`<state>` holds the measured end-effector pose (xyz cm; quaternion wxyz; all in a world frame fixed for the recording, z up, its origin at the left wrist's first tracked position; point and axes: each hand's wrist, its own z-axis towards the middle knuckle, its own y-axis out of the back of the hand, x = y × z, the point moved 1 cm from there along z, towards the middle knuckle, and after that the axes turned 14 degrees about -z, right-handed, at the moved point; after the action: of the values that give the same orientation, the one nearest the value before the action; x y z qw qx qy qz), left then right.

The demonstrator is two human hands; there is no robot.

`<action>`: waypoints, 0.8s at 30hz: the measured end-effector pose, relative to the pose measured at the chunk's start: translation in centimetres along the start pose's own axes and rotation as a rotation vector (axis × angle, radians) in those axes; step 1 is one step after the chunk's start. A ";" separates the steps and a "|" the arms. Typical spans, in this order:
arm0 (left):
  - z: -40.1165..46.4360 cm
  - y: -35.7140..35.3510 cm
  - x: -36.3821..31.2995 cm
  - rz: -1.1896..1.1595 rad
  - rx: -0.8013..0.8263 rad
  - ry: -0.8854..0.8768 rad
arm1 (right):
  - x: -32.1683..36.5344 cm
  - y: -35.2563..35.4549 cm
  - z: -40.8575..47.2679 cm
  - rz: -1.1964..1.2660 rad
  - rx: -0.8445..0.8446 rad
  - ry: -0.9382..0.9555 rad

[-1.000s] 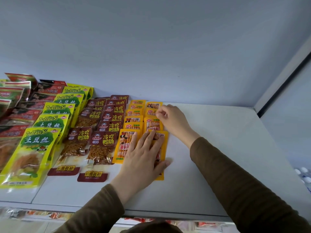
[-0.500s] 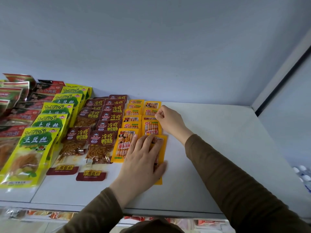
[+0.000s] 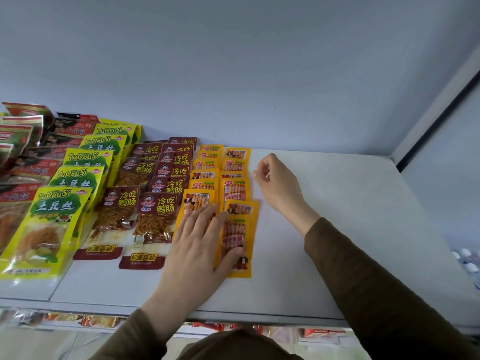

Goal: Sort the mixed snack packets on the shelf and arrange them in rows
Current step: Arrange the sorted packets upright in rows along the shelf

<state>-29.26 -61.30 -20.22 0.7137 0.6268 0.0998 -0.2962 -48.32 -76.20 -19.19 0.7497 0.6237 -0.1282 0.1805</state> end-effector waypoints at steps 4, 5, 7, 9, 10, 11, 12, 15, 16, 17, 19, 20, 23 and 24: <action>-1.6 -0.4 0.3 0.039 0.114 -0.061 | -0.8 0.7 -3.6 -0.058 0.239 0.022; -1.6 -0.6 0.1 0.052 0.144 -0.078 | -0.6 0.7 -4.1 -0.032 0.260 0.020; -1.5 -1.0 -0.2 0.071 0.178 -0.090 | -0.2 0.6 -4.8 0.033 0.270 0.020; -1.4 -1.1 -0.4 0.071 0.179 -0.090 | 0.2 0.3 -5.1 0.083 0.259 0.025; -1.4 -1.2 -0.4 0.071 0.177 -0.091 | 0.4 0.1 -5.1 0.111 0.239 0.026; -1.4 -1.2 -0.4 0.075 0.174 -0.092 | 0.6 -0.2 -5.0 0.148 0.211 0.024; -1.4 -1.2 -0.3 0.081 0.169 -0.092 | 0.9 -0.4 -4.9 0.186 0.177 0.021; -0.9 -1.1 -0.3 0.111 0.163 -0.089 | 1.5 -0.9 -4.3 0.175 0.082 0.029; -0.7 -1.0 -0.3 0.120 0.165 -0.088 | 1.6 -1.0 -4.0 0.144 0.072 0.041; -0.7 -1.0 -0.2 0.126 0.166 -0.087 | 1.7 -1.1 -3.7 0.114 0.071 0.052; -0.7 -1.1 -0.1 0.127 0.167 -0.086 | 1.6 -1.3 -3.5 0.069 0.068 0.056; -0.8 -1.1 -0.1 0.122 0.163 -0.087 | 1.5 -1.4 -3.5 0.056 0.056 0.056; -0.6 -1.1 -0.1 0.096 0.115 -0.088 | 0.9 -1.1 -2.7 0.109 0.004 0.048; -0.2 -1.2 -0.2 0.091 0.099 -0.083 | 0.7 -1.0 -2.0 0.142 -0.009 0.028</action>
<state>-30.02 -61.07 -21.14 0.6982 0.6523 0.0268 -0.2936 -47.38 -74.30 -20.14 0.7394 0.6072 -0.1623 0.2414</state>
